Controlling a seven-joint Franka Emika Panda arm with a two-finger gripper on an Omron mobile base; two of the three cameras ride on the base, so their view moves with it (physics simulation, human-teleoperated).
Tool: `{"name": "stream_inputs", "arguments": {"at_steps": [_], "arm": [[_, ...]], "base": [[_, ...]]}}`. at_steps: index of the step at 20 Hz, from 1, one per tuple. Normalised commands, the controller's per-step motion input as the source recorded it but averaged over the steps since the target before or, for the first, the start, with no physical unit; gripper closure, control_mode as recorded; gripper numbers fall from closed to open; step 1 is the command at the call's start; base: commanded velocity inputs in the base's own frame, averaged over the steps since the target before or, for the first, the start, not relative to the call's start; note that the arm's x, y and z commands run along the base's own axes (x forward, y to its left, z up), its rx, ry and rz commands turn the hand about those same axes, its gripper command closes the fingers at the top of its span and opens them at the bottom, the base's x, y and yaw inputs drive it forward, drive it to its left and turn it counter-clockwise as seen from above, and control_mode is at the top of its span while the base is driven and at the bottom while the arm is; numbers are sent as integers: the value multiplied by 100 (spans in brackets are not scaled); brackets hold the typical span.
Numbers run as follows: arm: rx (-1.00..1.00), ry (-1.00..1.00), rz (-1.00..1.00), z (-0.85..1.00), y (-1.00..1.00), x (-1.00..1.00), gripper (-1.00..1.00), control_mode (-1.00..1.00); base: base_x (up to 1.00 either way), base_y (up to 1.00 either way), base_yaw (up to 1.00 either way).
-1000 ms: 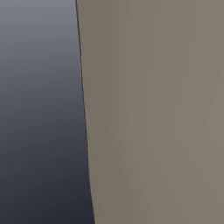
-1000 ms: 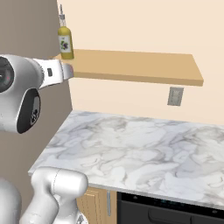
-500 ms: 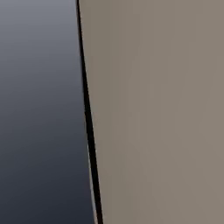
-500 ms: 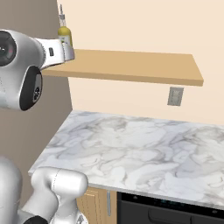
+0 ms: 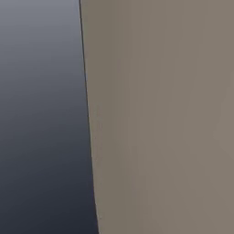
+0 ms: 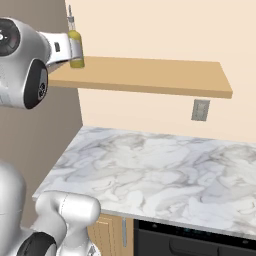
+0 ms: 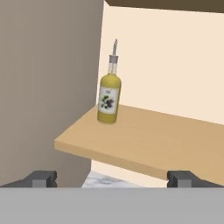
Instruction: Take 2 condiments from the cabinet and move them on the counter near the stove.Make sure the condiments are lined up with each other, next to each other.
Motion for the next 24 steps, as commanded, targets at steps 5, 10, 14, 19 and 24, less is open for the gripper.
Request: {"name": "stream_inputs", "arguments": {"at_steps": [5, 10, 14, 19, 24], "arm": [[0, 0, 4, 0, 20, 26, -100, -100], [0, 3, 3, 0, 16, 27, -100, -100], [0, 15, 0, 0, 7, 23, -100, -100], [0, 8, 0, -3, 6, 26, -100, -100], [0, 0, 0, -11, 8, 31, -100, -100]], "base": [[0, 0, 0], [0, 0, 0], [0, 0, 0], [0, 0, 0], [0, 0, 0]]}}
